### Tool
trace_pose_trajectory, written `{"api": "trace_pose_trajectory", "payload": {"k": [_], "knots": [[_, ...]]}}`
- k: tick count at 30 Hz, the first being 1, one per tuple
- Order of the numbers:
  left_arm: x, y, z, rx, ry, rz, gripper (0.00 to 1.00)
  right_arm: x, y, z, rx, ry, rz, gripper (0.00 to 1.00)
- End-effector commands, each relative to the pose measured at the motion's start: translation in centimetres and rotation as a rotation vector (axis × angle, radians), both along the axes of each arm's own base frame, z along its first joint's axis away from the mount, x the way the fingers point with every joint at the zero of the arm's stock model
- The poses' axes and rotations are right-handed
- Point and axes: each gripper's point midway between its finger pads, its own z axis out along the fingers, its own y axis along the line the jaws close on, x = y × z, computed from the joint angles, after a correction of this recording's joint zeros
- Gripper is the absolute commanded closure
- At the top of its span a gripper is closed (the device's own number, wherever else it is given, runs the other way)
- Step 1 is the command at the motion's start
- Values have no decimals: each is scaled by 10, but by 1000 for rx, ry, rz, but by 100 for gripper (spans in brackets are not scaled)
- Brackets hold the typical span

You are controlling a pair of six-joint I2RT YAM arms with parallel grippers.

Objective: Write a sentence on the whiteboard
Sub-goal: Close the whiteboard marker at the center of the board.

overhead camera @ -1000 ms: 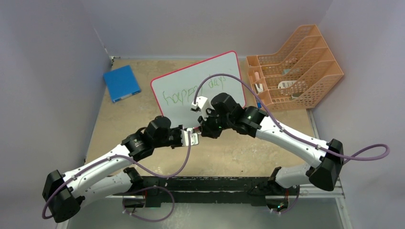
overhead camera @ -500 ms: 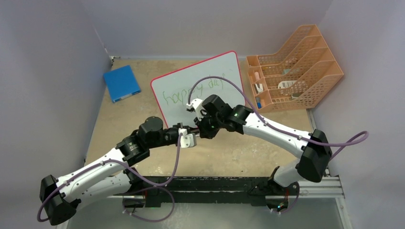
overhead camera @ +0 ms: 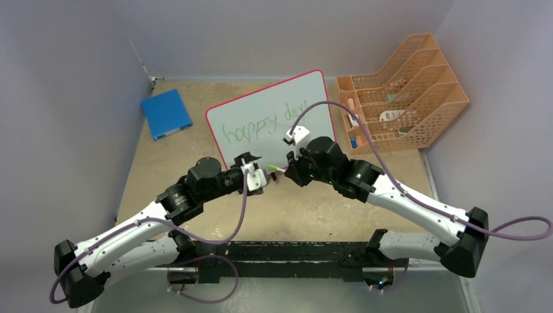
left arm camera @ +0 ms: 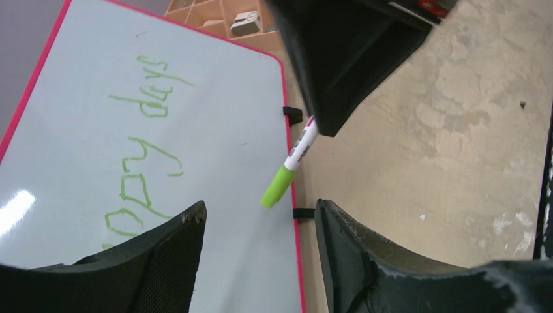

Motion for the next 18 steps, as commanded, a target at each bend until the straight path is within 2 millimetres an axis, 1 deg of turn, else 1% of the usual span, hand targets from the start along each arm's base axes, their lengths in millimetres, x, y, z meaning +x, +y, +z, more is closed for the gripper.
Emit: {"api": "trace_pose_trajectory", "payload": {"k": [1,5,6,7,9,12,14,16,18], "knots": [[24,7,52,-210,131,224,38,19,-10,43,212,-131,-173,100],[30,8,61,-401,424,410,36,19,-22,65,405,-210,-241,100],[28,5,60,-445,500,433,36,19,-23,65,437,-222,-253,100],[27,2,59,-486,574,453,36,19,-27,72,485,-249,-264,100],[22,-7,58,-559,714,472,36,22,-36,78,538,-306,-297,100],[16,-20,57,-642,892,483,36,20,-42,84,593,-351,-306,100],[14,-26,57,-693,984,496,36,20,-44,84,606,-379,-301,100],[13,-34,59,-739,1045,481,36,21,-45,83,606,-407,-292,100],[14,-36,57,-772,1099,501,36,21,-46,82,609,-434,-286,100]]}}
